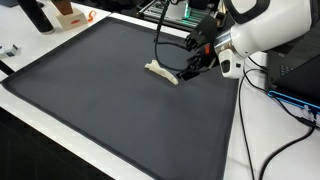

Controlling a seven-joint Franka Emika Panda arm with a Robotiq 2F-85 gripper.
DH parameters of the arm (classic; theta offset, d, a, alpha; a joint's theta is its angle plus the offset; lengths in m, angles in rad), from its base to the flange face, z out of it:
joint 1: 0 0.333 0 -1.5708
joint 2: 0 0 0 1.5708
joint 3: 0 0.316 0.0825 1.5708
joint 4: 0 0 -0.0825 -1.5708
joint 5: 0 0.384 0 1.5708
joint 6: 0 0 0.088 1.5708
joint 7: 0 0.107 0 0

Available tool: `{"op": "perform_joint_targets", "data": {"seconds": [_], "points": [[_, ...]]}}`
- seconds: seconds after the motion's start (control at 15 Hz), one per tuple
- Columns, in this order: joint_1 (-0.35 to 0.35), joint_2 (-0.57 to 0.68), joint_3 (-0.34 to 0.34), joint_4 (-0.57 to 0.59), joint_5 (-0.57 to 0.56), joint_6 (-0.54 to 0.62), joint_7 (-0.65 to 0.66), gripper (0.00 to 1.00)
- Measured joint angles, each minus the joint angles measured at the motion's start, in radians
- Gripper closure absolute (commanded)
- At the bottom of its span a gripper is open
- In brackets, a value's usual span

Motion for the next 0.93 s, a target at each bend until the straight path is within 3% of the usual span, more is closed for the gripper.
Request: {"op": "perform_joint_targets", "data": {"seconds": [0.4, 0.93], "points": [[0.000, 0.010, 0.021, 0.000, -0.012, -0.001, -0.089, 0.00], [-0.014, 0.010, 0.022, 0.001, -0.016, 0.022, -0.091, 0.00]]}}
